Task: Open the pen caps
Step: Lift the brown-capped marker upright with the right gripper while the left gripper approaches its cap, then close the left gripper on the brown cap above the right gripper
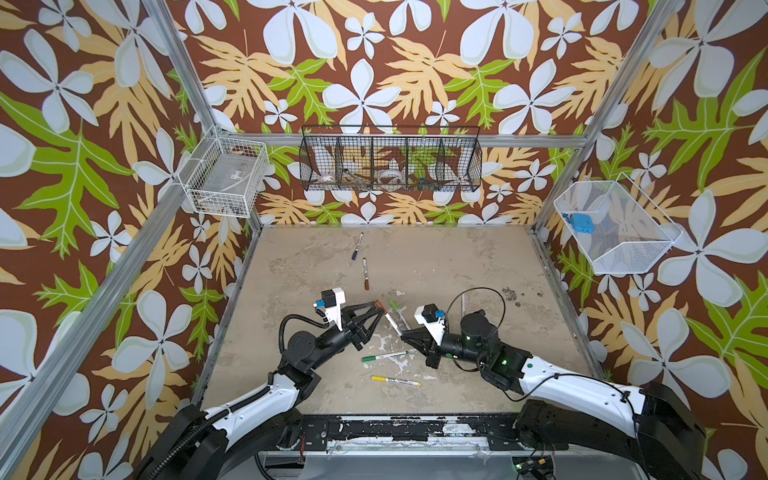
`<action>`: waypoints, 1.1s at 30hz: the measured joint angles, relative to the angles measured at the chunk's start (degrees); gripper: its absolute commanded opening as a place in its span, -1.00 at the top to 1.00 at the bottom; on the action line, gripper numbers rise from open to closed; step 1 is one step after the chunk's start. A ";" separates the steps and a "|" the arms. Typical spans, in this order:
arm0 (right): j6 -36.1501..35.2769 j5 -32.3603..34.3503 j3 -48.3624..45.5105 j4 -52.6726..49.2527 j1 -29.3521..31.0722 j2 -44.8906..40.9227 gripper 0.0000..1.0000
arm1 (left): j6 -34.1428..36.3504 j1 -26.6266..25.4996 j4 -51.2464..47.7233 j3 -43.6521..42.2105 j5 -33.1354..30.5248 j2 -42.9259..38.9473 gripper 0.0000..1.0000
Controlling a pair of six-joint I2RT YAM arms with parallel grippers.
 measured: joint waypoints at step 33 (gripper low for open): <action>-2.56 2.58 -1.07 1.01 2.29 -3.39 0.20 | -0.85 -2.73 5.81 1.42 7.63 8.11 1.00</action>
